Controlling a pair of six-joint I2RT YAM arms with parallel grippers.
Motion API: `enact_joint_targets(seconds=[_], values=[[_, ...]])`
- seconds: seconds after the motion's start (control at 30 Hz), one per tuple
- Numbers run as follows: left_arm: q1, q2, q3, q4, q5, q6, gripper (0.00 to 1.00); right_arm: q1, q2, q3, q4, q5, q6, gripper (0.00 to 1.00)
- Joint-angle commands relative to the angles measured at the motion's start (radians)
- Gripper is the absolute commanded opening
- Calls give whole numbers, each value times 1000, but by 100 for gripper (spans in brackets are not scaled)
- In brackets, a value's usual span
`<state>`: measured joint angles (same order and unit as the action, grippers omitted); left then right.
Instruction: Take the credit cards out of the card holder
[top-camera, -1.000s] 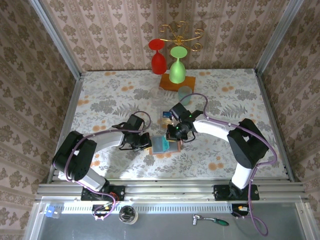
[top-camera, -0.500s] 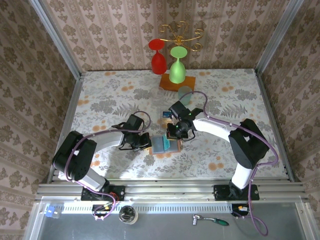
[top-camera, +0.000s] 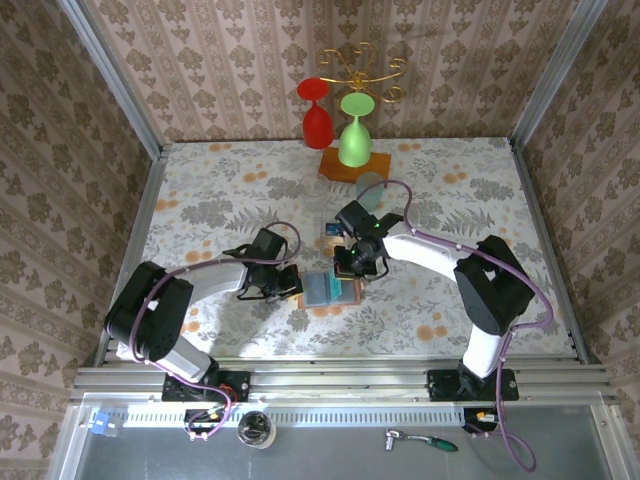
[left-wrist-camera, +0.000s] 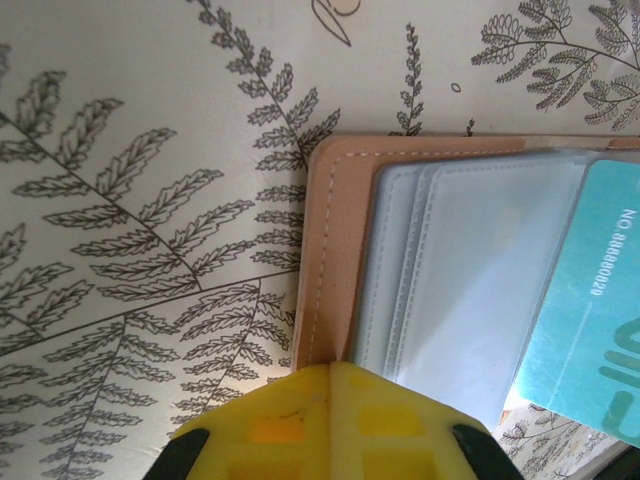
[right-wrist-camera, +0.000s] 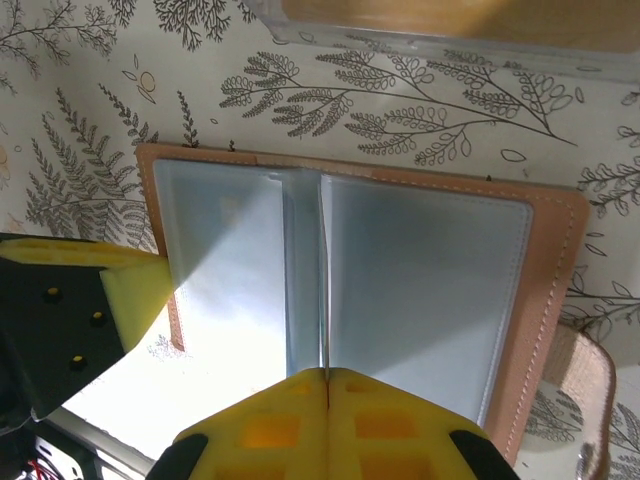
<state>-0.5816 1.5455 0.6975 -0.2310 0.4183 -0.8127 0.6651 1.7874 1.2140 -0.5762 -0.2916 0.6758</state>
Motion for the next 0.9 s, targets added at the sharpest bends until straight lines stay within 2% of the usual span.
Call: enact_joint_targets(seconds=[0.0, 0.1, 0.23, 0.3, 0.6, 0.87], values=[[9, 23, -7, -10, -8, 27, 2, 8, 24, 19, -8, -4, -5, 5], [10, 25, -6, -7, -4, 29, 2, 11, 29, 17, 1, -11, 3, 6], [11, 25, -4, -7, 0, 33, 2, 16, 23, 12, 4, -14, 20, 16], [11, 24, -6, -7, 2, 30, 2, 18, 14, 8, 2, -15, 26, 18], [11, 12, -12, -11, 8, 35, 2, 25, -6, -21, 20, -13, 47, 15], [14, 8, -1, -10, 24, 40, 2, 26, -12, -36, 24, 8, 53, 8]])
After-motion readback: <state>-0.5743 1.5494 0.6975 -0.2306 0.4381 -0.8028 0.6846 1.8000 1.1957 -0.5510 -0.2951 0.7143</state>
